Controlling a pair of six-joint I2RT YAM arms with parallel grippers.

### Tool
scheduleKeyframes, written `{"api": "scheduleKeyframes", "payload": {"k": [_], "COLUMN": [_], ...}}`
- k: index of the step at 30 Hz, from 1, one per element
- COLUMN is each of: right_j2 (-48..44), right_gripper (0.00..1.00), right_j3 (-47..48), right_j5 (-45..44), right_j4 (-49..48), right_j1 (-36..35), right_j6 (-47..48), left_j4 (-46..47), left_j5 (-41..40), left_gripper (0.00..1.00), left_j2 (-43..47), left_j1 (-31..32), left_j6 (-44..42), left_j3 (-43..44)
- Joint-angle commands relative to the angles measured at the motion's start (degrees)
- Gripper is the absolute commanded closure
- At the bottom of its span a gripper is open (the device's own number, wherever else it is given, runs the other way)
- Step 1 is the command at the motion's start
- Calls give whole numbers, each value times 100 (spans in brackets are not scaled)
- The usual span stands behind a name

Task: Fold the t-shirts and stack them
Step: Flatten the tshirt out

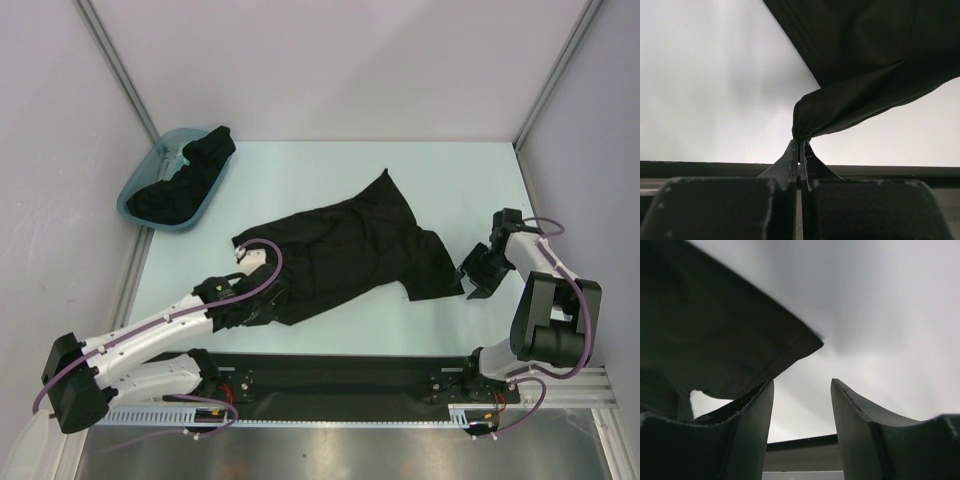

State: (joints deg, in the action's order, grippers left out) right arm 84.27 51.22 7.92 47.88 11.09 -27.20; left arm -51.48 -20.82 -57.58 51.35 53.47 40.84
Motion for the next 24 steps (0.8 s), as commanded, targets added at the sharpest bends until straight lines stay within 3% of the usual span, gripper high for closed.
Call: {"api": "scheduleKeyframes", "payload": {"k": [1, 14, 18, 21, 24], "right_j2": [116, 766, 863, 863, 854], "right_gripper": [46, 50, 70, 72, 84], "right_j3": [-94, -182, -270, -341, -332], "right_j5": [-255, -212, -230, -282, -309], "right_j4": [-418, -1008, -1088, -1122, -1219], "right_j1": [121, 200, 200, 192, 192], "right_j6": [-119, 4, -4, -13, 22], "left_j4": [147, 306, 271, 227, 191], "left_j5": [-107, -98, -98, -98, -107], "left_gripper": [100, 100, 100, 100, 100], "left_j2": [19, -210, -192, -166, -104], "left_j1": [-38, -38, -64, -90, -108], "left_j6": [-179, -619, -654, -672, -663], "left_j3": [170, 363, 363, 381, 398]}}
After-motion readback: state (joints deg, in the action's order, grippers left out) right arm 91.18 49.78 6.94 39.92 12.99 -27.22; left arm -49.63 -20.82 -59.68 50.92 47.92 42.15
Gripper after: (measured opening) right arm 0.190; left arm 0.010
